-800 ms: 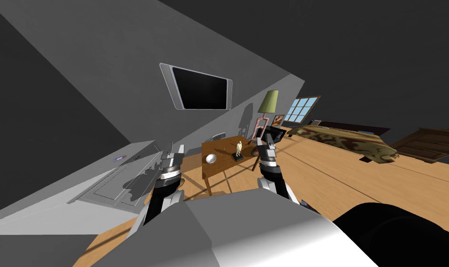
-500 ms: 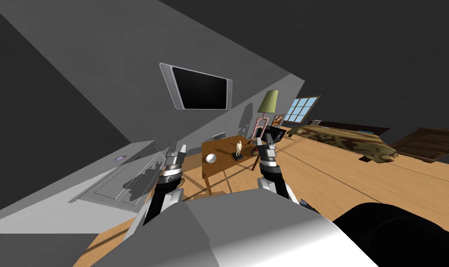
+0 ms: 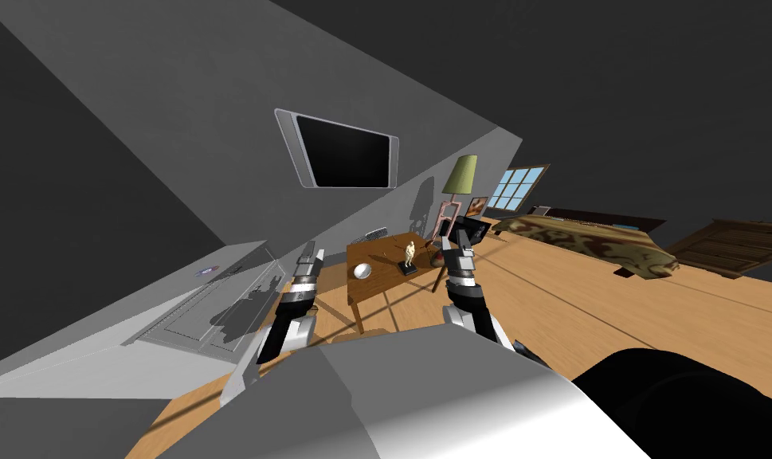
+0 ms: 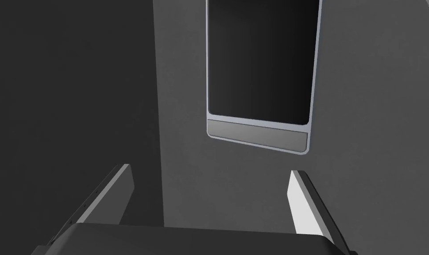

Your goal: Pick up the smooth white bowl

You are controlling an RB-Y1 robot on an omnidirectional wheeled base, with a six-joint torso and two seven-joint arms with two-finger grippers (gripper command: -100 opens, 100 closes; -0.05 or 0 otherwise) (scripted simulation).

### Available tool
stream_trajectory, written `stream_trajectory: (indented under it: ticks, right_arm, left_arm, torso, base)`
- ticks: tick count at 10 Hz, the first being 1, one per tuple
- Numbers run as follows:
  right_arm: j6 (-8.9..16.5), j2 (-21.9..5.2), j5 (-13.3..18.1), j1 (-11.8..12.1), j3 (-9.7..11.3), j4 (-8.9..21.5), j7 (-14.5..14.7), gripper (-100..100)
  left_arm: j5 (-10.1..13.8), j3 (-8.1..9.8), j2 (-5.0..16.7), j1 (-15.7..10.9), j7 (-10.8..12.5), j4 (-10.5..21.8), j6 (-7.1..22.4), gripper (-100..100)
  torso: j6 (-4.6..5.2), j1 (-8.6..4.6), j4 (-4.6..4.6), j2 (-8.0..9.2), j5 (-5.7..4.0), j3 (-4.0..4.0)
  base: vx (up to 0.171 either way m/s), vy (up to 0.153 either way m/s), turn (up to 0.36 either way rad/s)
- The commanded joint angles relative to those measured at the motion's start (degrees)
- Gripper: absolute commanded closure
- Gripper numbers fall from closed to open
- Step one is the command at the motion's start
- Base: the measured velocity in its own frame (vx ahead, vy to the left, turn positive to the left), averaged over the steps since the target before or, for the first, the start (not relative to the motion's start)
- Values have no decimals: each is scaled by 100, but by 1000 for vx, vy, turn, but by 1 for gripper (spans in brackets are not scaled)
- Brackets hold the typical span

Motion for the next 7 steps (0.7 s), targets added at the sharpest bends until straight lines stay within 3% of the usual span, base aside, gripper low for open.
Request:
stream_trajectory:
  ticks: [1, 4, 5, 7]
  right_arm:
    - [0, 0, 0, 0, 0, 0, 0, 0]
    - [0, 0, 0, 0, 0, 0, 0, 0]
    - [0, 0, 0, 0, 0, 0, 0, 0]
    - [0, 0, 0, 0, 0, 0, 0, 0]
  left_arm:
    - [-2, 49, 79, -222, -105, 263, 277, -100]
    - [2, 112, 156, -510, -224, 589, 655, -100]
    - [2, 112, 156, -510, -224, 589, 655, -100]
    - [15, 178, 213, -810, -339, 946, 1028, -100]
  torso:
    - [0, 0, 0, 0, 0, 0]
    - [-1, -3, 0, -1, -1, 0]
    - [0, -4, 0, -2, -1, -1]
    - [-1, -2, -1, -5, 0, -3]
  base:
    - [-32, -13, -9]
    - [-25, -14, -4]
    - [-18, -9, -3]
    - [-21, -14, -8]
